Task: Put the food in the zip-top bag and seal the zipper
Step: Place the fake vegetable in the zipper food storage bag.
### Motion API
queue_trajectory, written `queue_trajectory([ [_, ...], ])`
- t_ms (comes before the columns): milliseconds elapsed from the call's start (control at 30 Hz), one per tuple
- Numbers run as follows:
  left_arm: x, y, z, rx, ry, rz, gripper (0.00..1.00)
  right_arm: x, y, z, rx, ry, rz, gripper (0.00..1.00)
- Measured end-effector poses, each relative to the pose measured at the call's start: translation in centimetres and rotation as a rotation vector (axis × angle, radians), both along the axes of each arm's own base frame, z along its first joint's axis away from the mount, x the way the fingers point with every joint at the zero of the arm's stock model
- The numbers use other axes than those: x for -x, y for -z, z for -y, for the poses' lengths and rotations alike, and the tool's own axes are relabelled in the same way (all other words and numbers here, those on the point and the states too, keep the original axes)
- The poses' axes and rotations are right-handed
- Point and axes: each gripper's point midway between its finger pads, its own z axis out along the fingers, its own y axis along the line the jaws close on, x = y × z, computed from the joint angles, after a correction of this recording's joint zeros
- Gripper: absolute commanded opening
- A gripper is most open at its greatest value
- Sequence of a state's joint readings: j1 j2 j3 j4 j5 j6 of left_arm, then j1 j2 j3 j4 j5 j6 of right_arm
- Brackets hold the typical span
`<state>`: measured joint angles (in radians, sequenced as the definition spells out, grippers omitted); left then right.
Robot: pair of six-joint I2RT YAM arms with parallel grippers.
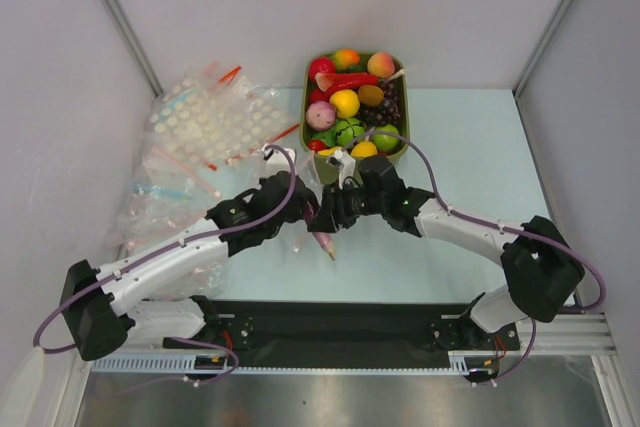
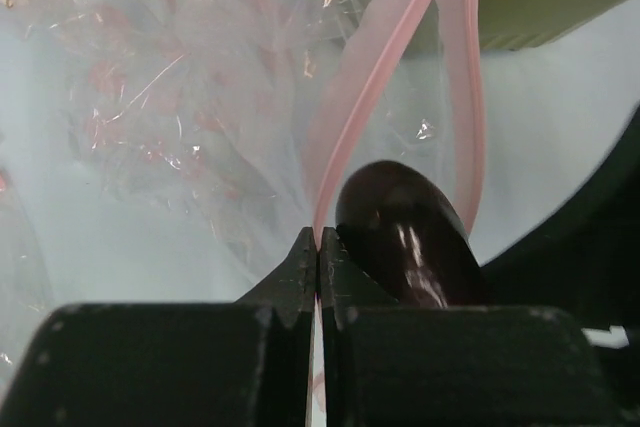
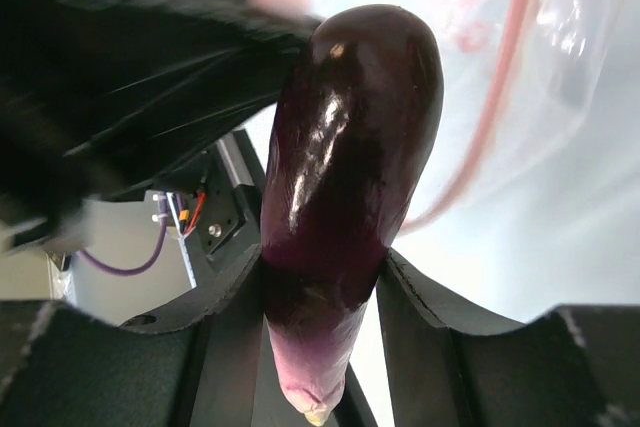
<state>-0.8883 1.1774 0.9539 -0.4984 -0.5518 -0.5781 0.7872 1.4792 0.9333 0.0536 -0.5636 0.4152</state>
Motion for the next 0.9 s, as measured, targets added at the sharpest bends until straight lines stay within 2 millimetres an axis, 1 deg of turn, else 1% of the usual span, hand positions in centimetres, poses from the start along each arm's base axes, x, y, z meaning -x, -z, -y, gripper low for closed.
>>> queue_trajectory([
  [100,0.6,0.0,0.7,0.002,0.056,0.01,0.0,-0.5,1.2,0.3,0.025,0.024,-0.047,0.32],
  [167,1.0,-0.2,1.6,0.02,0.1,0.017,0.0,-0.8,1.6,0.6,0.032,0.038,-0.069,0.33],
  [267,1.5,-0.6,2.8,0.041,0.165,0.026,0.01,-1.2,1.4,0.9,0.023,0.053,-0.092,0.37],
  [500,2.8,-1.1,5.5,0.084,0.295,0.024,0.0,-1.7,1.0,1.4,0.002,0.076,-0.132,0.4],
  [567,2.8,-1.0,5.9,0.084,0.311,0.026,0.01,-1.7,1.0,1.6,-0.001,0.08,-0.136,0.49],
  [600,2.7,-0.9,6.0,0.083,0.313,0.023,0.0,-1.7,1.0,1.7,0.0,0.085,-0.14,0.51],
  [700,2.7,-0.2,6.4,0.074,0.323,0.004,0.0,-1.6,1.4,2.2,0.011,0.096,-0.156,0.64],
  [800,2.7,0.6,6.4,0.056,0.319,-0.017,0.0,-1.2,1.4,2.5,0.017,0.097,-0.162,0.66],
  [900,2.6,0.7,5.9,0.052,0.292,-0.033,0.0,-1.3,1.3,2.5,0.014,0.104,-0.158,0.68],
])
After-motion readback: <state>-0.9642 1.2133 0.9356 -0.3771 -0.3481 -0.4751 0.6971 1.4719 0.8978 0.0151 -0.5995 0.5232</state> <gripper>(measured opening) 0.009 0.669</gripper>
